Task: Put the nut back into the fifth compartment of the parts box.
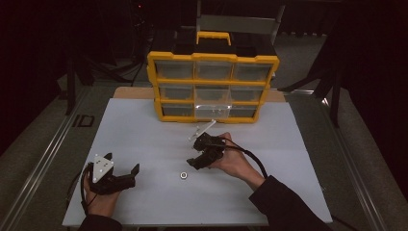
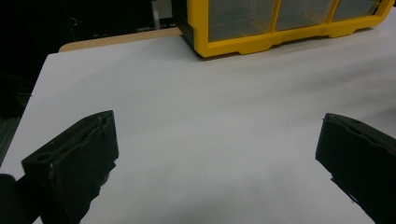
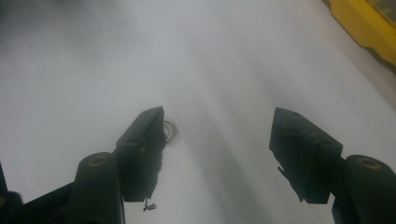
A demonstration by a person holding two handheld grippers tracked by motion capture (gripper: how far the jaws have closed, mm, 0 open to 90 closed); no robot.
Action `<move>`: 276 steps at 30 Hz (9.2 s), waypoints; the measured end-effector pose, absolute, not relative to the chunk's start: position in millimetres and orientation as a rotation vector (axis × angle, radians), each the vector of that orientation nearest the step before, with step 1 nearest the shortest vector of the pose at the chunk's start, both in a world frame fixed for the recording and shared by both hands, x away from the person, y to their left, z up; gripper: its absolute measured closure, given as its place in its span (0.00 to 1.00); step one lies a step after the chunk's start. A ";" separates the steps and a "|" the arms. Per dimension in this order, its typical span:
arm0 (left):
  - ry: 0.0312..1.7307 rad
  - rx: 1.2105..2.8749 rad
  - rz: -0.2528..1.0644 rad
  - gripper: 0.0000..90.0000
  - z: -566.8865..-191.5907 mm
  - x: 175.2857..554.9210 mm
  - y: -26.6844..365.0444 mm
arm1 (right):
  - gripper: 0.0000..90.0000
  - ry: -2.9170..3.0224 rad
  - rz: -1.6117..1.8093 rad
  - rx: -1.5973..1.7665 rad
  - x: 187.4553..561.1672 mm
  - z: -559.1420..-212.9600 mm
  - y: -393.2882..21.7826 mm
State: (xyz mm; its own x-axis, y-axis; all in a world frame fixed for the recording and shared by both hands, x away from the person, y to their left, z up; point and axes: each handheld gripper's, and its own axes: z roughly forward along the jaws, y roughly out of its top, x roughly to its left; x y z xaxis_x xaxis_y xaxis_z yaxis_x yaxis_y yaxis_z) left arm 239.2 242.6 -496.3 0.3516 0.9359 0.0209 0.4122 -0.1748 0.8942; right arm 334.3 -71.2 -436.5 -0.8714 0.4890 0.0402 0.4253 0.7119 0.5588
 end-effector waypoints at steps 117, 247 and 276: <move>1.201 1.755 0.771 0.00 -496.3 239.3 242.4 | 0.77 2.939 0.569 0.713 325.4 -504.3 -25.2; 1.199 1.759 0.774 0.00 -496.5 239.7 242.2 | 0.78 2.580 0.785 1.027 418.4 -308.3 -111.6; 1.199 1.761 0.772 0.00 -496.7 240.1 242.1 | 0.78 2.532 0.774 1.140 445.8 -313.5 -109.1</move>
State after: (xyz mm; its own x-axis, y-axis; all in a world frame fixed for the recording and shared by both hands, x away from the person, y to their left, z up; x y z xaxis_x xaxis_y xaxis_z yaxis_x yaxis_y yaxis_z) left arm 240.1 242.1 -496.7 0.3502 0.9363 0.0275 0.4132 -0.1808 0.8925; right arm 445.8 -109.1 -313.5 -0.6593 0.7517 -0.0163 0.6142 0.5510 0.5649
